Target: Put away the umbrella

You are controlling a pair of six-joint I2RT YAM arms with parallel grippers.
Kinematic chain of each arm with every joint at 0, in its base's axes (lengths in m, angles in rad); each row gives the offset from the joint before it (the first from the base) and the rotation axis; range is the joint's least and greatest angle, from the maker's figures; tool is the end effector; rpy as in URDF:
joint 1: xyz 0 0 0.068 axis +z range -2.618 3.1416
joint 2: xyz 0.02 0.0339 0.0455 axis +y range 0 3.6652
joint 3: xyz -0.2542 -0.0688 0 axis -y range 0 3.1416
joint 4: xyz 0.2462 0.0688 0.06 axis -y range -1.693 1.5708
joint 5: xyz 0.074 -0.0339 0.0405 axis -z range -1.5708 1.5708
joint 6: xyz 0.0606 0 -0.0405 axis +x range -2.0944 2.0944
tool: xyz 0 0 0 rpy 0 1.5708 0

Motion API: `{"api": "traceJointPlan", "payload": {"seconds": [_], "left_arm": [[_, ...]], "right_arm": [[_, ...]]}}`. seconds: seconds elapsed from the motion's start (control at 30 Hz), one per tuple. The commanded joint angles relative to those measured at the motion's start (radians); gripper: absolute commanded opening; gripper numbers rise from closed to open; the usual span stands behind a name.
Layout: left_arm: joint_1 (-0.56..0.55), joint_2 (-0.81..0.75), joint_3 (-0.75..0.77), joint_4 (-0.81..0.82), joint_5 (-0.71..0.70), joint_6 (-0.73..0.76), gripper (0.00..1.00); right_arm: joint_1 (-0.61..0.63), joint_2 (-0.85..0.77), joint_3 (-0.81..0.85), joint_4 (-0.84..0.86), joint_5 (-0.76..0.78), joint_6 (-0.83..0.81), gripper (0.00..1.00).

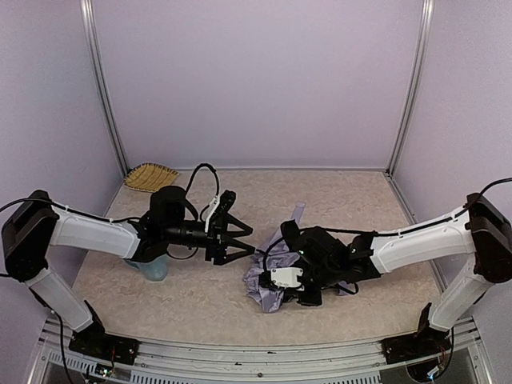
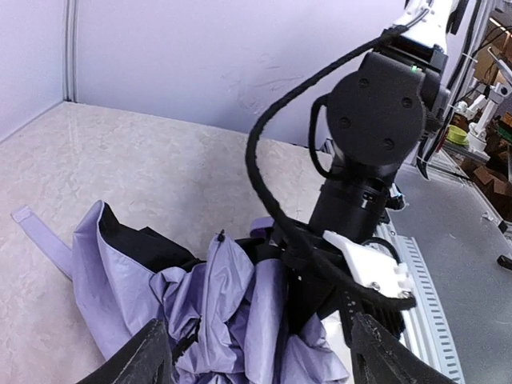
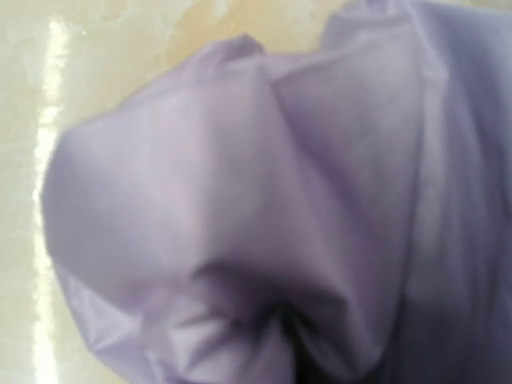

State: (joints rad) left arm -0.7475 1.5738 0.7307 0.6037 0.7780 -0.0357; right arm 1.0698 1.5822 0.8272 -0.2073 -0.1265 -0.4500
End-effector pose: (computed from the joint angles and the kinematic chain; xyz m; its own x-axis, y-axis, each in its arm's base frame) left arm 0.2228 -0.2645 0.1960 -0.2089 0.1590 -0.9649 0.9775 0.0646 -0.2010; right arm 0.1470 0.2843 0.1326 0.0387 -0.8278 -0.5598 -0.9861 0.0590 -0.1554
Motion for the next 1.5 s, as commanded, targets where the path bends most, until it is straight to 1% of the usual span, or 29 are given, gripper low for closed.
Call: {"api": "traceJointPlan", "payload": {"seconds": [0.0, 0.27, 0.3, 0.37, 0.47, 0.53, 0.6, 0.63, 0.67, 0.77, 0.9, 1.03, 1.07, 1.1, 1.13, 1.17, 1.2, 1.23, 1.3, 1.33, 1.4, 1.47], "left_arm": [[0.013, 0.115, 0.073, -0.035, -0.105, 0.001, 0.75], [-0.006, 0.412, 0.304, -0.296, -0.122, 0.016, 0.76], [-0.012, 0.444, 0.337, -0.352, -0.123, 0.032, 0.74], [-0.019, 0.502, 0.399, -0.47, -0.116, 0.057, 0.67], [-0.017, 0.541, 0.43, -0.58, -0.111, 0.074, 0.57], [-0.013, 0.543, 0.421, -0.612, -0.103, 0.09, 0.54], [-0.008, 0.546, 0.411, -0.646, -0.086, 0.106, 0.52], [-0.005, 0.548, 0.405, -0.656, -0.075, 0.112, 0.51], [-0.001, 0.552, 0.403, -0.666, -0.064, 0.117, 0.5], [0.002, 0.57, 0.408, -0.706, -0.019, 0.15, 0.48], [0.001, 0.599, 0.433, -0.763, 0.027, 0.201, 0.45], [-0.002, 0.612, 0.446, -0.796, 0.074, 0.238, 0.44], [0.0, 0.61, 0.447, -0.793, 0.088, 0.241, 0.44], [0.0, 0.607, 0.446, -0.788, 0.1, 0.242, 0.44], [0.003, 0.6, 0.445, -0.778, 0.112, 0.24, 0.45], [0.009, 0.587, 0.44, -0.754, 0.123, 0.232, 0.49], [0.02, 0.567, 0.425, -0.711, 0.126, 0.209, 0.53], [0.034, 0.534, 0.399, -0.637, 0.127, 0.171, 0.58], [0.071, 0.425, 0.316, -0.432, 0.102, 0.044, 0.69], [0.091, 0.367, 0.242, -0.307, 0.085, -0.01, 0.73], [0.121, 0.255, 0.141, -0.09, 0.038, -0.084, 0.78], [0.131, 0.145, 0.055, 0.052, -0.033, -0.08, 0.8]], "right_arm": [[0.023, 0.006, 0.006, 0.055, -0.01, -0.033, 0.02], [0.052, 0.008, 0.007, 0.103, 0.029, -0.046, 0.02], [0.055, 0.006, 0.008, 0.112, 0.042, -0.046, 0.03], [0.06, -0.003, 0.007, 0.134, 0.086, -0.038, 0.08], [0.059, -0.029, -0.01, 0.182, 0.182, -0.034, 0.16], [0.059, -0.038, -0.027, 0.221, 0.258, -0.037, 0.3], [0.047, -0.026, -0.034, 0.235, 0.276, -0.041, 0.5], [0.039, -0.013, -0.033, 0.227, 0.268, -0.04, 0.54], [0.031, 0.009, -0.028, 0.212, 0.258, -0.038, 0.57], [0.009, 0.077, -0.002, 0.167, 0.235, -0.037, 0.59], [-0.048, 0.142, 0.036, 0.141, 0.199, -0.033, 0.6], [-0.092, 0.185, 0.093, 0.11, 0.111, -0.029, 0.6], [-0.103, 0.209, 0.107, 0.082, 0.092, -0.028, 0.57], [-0.11, 0.231, 0.122, 0.057, 0.067, -0.023, 0.52], [-0.114, 0.249, 0.138, 0.029, 0.045, -0.015, 0.45], [-0.118, 0.264, 0.15, 0.003, 0.023, -0.006, 0.35], [-0.121, 0.272, 0.156, -0.019, -0.004, 0.003, 0.29], [-0.124, 0.272, 0.156, -0.036, -0.036, 0.01, 0.25], [-0.13, 0.266, 0.151, -0.067, -0.108, 0.027, 0.2], [-0.134, 0.262, 0.149, -0.082, -0.143, 0.04, 0.17], [-0.14, 0.26, 0.15, -0.123, -0.212, 0.054, 0.15], [-0.145, 0.266, 0.155, -0.163, -0.268, 0.07, 0.12]]}}
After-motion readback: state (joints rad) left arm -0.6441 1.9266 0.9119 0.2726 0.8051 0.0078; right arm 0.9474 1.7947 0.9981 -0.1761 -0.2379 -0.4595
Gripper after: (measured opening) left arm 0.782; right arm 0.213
